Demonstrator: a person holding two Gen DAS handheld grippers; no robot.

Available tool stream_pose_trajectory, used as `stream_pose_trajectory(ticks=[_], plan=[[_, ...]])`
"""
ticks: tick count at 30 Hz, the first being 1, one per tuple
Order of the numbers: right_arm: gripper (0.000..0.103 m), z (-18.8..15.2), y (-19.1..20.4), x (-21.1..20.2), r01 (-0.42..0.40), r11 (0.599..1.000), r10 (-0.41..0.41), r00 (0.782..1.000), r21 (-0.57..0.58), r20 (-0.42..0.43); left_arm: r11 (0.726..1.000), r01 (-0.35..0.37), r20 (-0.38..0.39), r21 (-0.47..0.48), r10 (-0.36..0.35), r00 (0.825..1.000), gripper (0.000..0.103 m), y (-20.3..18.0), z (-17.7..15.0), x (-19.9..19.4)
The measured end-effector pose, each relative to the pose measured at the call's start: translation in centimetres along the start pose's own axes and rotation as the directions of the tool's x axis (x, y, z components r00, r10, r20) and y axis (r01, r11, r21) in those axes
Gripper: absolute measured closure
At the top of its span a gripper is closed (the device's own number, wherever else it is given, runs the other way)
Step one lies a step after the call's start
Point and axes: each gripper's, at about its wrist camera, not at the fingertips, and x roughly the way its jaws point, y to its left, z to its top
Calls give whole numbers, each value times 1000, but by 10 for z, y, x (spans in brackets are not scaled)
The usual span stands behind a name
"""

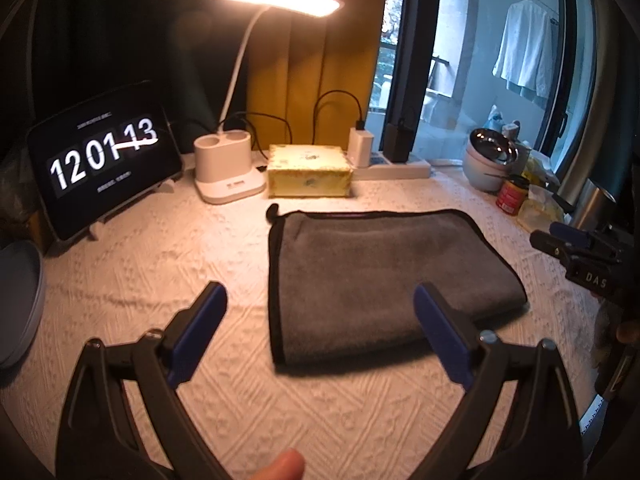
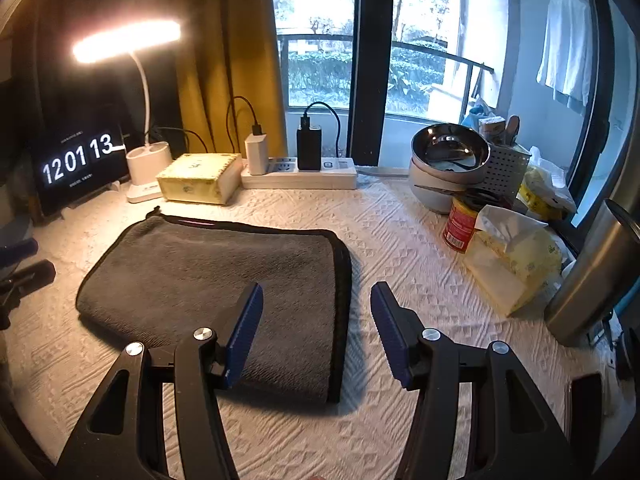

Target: Fold towel

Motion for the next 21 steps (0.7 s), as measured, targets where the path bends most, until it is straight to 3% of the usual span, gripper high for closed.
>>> stream_pose_trajectory(ticks=[10, 21], plan=[[44, -16, 10, -32, -15, 1000, 14, 999, 28, 42, 998, -50, 75, -29, 52, 996, 8, 3, -21, -40], [44, -40, 16, -58, -17, 998, 14, 998, 55, 65, 998, -53, 151, -34, 58, 987, 8, 0, -39, -68]])
